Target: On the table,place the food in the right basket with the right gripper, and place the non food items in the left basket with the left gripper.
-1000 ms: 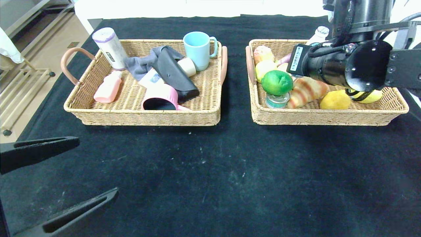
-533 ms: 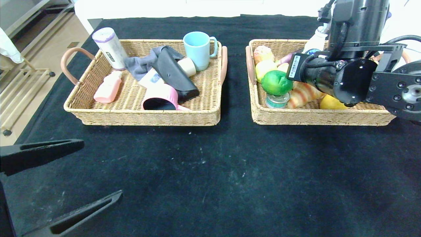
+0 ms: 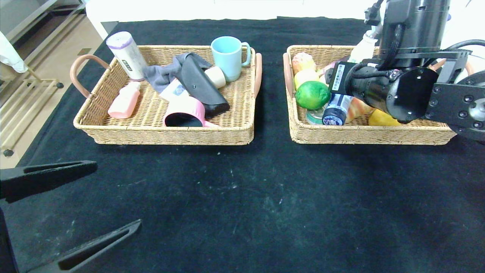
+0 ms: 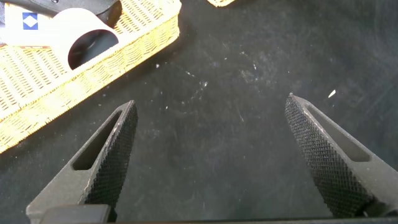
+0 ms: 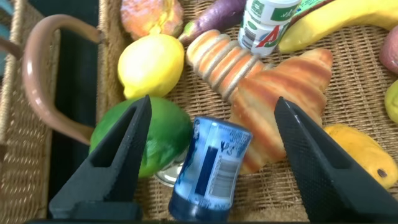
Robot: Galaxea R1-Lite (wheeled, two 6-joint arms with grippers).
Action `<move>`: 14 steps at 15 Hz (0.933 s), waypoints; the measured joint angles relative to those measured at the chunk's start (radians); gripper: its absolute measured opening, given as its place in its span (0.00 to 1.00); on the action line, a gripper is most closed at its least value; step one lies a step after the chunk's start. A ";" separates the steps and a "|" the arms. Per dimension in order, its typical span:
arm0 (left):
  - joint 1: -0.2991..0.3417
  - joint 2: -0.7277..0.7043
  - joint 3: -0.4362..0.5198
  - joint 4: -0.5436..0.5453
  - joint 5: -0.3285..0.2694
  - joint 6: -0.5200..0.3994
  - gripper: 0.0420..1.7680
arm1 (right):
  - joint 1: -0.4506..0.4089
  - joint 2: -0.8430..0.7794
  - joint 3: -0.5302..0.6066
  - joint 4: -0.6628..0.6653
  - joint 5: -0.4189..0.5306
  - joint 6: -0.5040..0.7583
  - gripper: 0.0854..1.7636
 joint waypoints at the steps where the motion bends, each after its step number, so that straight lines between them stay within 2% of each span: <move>1: 0.000 0.001 0.000 0.000 0.000 0.000 0.97 | 0.008 -0.012 0.013 0.001 0.000 -0.009 0.83; 5: 0.001 0.004 0.000 -0.006 0.014 -0.003 0.97 | 0.061 -0.110 0.147 0.005 -0.001 -0.047 0.89; 8: 0.017 -0.014 0.018 -0.002 0.068 -0.013 0.97 | 0.083 -0.240 0.319 0.008 0.035 -0.104 0.91; 10: 0.064 -0.051 0.051 0.001 0.080 -0.014 0.97 | 0.075 -0.350 0.430 0.028 0.106 -0.135 0.92; 12: 0.133 -0.112 0.068 0.043 0.083 -0.013 0.97 | 0.031 -0.480 0.514 0.119 0.214 -0.152 0.93; 14: 0.200 -0.191 0.042 0.206 0.077 -0.011 0.97 | -0.043 -0.627 0.567 0.272 0.345 -0.177 0.94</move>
